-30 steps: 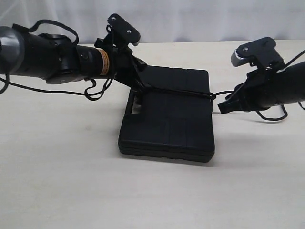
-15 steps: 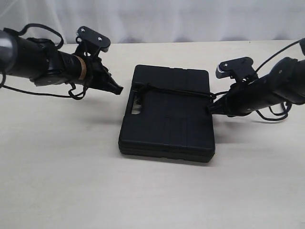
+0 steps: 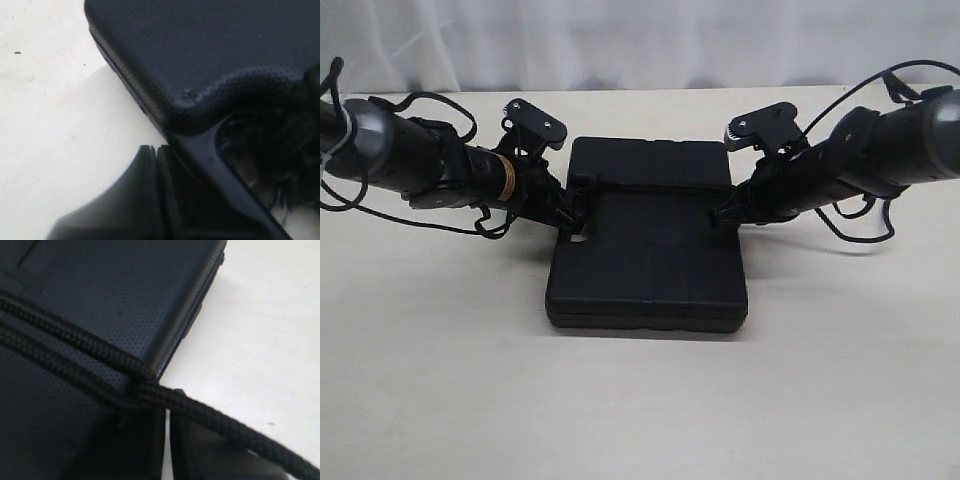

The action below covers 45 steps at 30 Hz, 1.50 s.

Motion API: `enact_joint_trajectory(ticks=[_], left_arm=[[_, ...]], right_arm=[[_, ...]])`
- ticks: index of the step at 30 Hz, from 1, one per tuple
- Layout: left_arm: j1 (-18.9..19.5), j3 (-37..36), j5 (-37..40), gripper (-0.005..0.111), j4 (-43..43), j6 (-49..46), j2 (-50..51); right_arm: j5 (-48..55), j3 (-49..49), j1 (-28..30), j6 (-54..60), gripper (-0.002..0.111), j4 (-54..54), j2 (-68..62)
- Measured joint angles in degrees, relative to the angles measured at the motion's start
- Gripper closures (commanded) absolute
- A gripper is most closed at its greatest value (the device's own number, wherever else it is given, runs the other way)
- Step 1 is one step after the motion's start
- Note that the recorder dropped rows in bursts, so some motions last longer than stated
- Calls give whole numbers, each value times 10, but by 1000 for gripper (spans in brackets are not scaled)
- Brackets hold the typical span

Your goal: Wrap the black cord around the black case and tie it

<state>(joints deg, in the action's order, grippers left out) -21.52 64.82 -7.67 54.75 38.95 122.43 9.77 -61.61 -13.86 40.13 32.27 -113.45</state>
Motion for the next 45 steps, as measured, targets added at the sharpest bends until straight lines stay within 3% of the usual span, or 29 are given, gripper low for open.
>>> enact_joint_trajectory(ticks=[6, 10, 15, 20, 27, 35, 45], left_arm=[[0, 0, 29, 107, 4, 0, -26], [-1, -20, 65, 107, -14, 0, -113], [-1, -102, 36, 107, -30, 4, -277], [-1, -243, -53, 107, -42, 13, -494], [-1, -346, -85, 107, -99, 13, -692], [-3, -381, -70, 107, -103, 33, -894], [-5, -381, 58, 107, -103, 81, -1054]], right_arm=[[34, -3, 7, 1, 104, -17, 13], [123, -3, 24, -14, 104, -24, 77], [137, 66, 24, -21, 104, -6, 218], [76, 166, 24, 28, 104, 90, 385], [13, 297, 24, 131, 104, 217, 580], [6, 374, 24, 152, 104, 292, 842], [26, 402, 24, 153, 104, 304, 1058]])
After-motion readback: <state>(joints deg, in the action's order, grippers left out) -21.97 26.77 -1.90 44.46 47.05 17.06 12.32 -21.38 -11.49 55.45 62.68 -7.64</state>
